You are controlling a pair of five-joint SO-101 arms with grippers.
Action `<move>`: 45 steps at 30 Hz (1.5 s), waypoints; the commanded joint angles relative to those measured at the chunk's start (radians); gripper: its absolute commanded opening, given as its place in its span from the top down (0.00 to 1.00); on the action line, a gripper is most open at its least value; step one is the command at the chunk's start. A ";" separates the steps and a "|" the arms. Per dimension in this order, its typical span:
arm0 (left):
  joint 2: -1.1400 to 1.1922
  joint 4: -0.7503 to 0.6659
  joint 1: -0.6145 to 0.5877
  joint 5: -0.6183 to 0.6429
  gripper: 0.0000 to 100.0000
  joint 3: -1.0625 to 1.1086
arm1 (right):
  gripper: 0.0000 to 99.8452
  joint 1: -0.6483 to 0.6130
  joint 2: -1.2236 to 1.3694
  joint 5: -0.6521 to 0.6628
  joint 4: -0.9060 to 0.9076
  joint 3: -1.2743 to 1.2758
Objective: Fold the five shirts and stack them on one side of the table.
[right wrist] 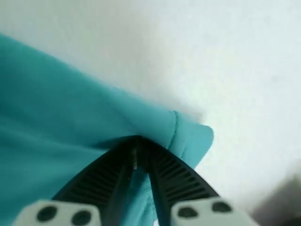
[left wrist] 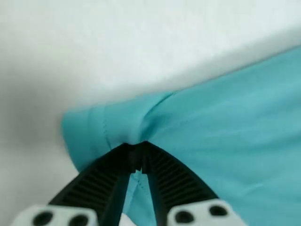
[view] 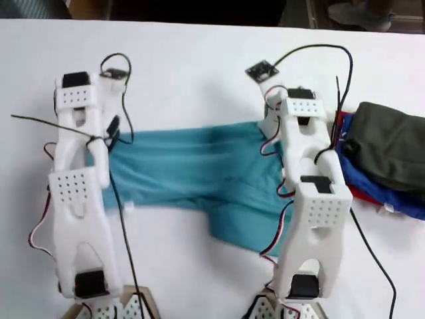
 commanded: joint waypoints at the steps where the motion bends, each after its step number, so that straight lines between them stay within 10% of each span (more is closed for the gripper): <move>1: -0.014 0.011 -0.005 0.018 0.97 -0.099 | 0.98 0.012 -0.012 -0.008 0.053 -0.086; 18: -0.489 0.011 0.041 0.012 0.97 0.418 | 0.98 -0.137 -0.328 0.057 0.519 -0.118; 45: -0.585 -0.446 0.137 0.066 0.97 1.136 | 0.98 -0.282 -0.529 0.118 0.332 0.571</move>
